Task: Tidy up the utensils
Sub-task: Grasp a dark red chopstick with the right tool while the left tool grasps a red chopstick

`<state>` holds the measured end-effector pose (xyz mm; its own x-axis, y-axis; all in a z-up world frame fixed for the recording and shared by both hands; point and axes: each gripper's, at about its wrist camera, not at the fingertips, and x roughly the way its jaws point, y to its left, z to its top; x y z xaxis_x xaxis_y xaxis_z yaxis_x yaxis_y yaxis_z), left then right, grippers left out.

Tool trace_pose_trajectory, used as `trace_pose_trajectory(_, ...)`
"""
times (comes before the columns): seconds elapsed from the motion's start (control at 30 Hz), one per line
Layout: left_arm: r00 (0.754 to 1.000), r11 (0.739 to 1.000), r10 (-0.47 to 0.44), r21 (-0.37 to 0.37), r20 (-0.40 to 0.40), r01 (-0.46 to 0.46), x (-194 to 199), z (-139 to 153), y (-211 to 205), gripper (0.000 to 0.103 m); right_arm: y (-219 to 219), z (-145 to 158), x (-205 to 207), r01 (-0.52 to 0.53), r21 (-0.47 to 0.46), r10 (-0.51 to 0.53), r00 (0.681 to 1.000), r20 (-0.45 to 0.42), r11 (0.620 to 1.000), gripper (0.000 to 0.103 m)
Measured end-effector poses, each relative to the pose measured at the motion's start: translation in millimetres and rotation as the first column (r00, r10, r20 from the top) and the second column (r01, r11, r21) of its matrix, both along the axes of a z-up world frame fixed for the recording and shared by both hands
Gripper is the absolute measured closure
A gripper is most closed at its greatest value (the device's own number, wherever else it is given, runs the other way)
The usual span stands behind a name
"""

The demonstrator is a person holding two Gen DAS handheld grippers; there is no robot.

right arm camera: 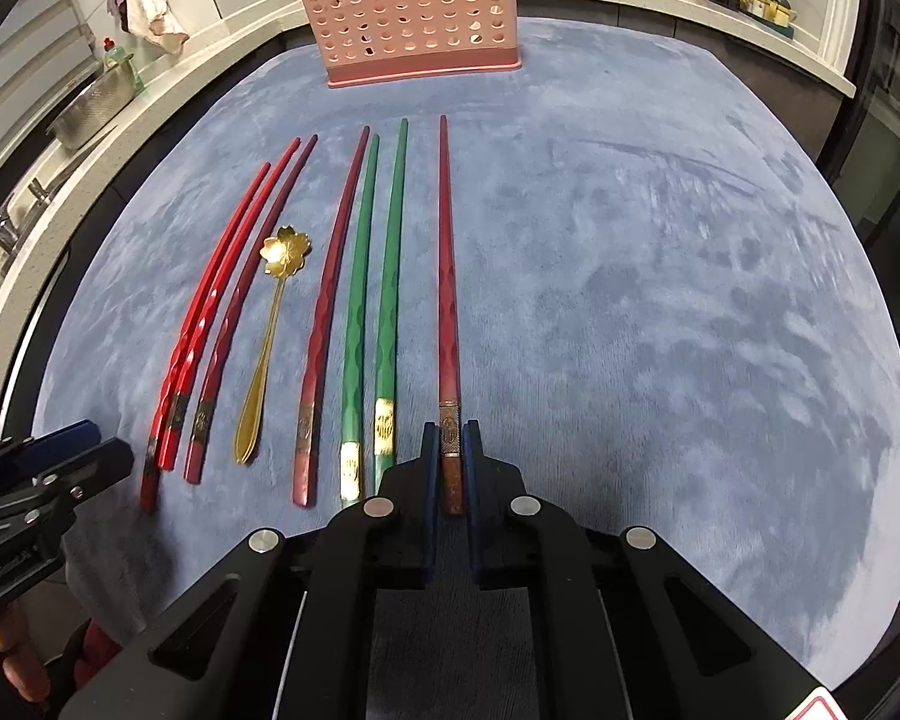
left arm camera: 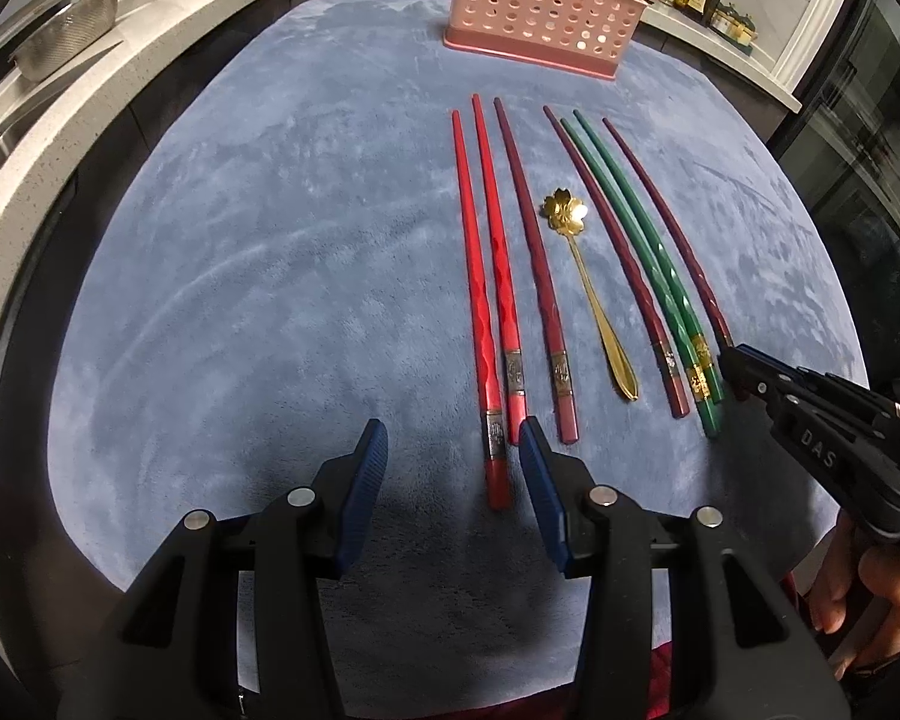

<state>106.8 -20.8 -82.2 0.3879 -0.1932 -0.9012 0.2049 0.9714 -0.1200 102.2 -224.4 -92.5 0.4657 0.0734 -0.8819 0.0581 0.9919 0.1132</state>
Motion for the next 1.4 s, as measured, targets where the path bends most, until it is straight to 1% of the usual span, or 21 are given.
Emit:
trace_pose_trajectory(0.27, 1.000, 1.000, 0.015, 0.015, -0.027, -0.014, 4, -12, 1, 0.060, 2, 0, -3, 0.000, 0.005, 0.000, 1.000, -0.007, 1.000, 0.096)
trace_pose_trajectory(0.33, 0.999, 1.000, 0.018, 0.012, -0.034, -0.018, 5, -15, 1, 0.058, 3, 0, -4, -0.001, 0.003, 0.001, 1.000, -0.008, 1.000, 0.096)
trace_pose_trajectory(0.5, 0.999, 1.000, 0.012, 0.026, -0.030, -0.011, 6, -18, -1, 0.058, 3, 0, -3, -0.002, 0.001, 0.002, 1.000, -0.010, 1.000, 0.096)
trace_pose_trajectory(0.67, 1.000, 0.999, 0.012, 0.047, -0.021, -0.011, 7, -20, -3, 0.061, 2, -1, -3, -0.004, 0.001, 0.004, 1.000, -0.012, 1.000, 0.096)
trace_pose_trajectory(0.77, 1.000, 0.999, 0.021, 0.047, -0.017, -0.020, 9, -20, -1, 0.068, 3, -1, -3, -0.004, 0.001, 0.004, 1.000, -0.012, 1.000, 0.096)
trace_pose_trajectory(0.83, 0.999, 0.998, 0.034, 0.044, -0.015, -0.033, 11, -19, 2, 0.079, 3, -1, -3, -0.004, 0.001, 0.004, 1.000, -0.012, 1.000, 0.096)
trace_pose_trajectory(0.87, 0.999, 0.998, 0.039, 0.042, -0.013, -0.038, 11, -19, 4, 0.081, 3, -1, -3, -0.004, 0.001, 0.004, 1.000, -0.013, 1.000, 0.096)
trace_pose_trajectory(0.93, 0.999, 0.998, 0.044, 0.036, -0.011, -0.044, 12, -18, 6, 0.091, 3, -1, -3, -0.004, 0.001, 0.004, 1.000, -0.012, 1.000, 0.096)
trace_pose_trajectory(0.97, 0.999, 0.998, 0.045, 0.036, -0.008, -0.045, 12, -18, 7, 0.093, 3, -1, -3, -0.004, 0.002, 0.004, 1.000, -0.012, 1.000, 0.096)
trace_pose_trajectory(1.17, 0.999, 0.998, 0.054, 0.035, -0.001, -0.054, 13, -13, 9, 0.094, 1, 5, -4, -0.001, 0.007, 0.001, 1.000, 0.000, 1.000, 0.096)
trace_pose_trajectory(1.4, 0.996, 0.997, 0.073, 0.019, 0.044, -0.074, 16, 9, 15, 0.096, -5, 32, -5, 0.007, 0.008, -0.007, 0.998, 0.063, 1.000, 0.096)
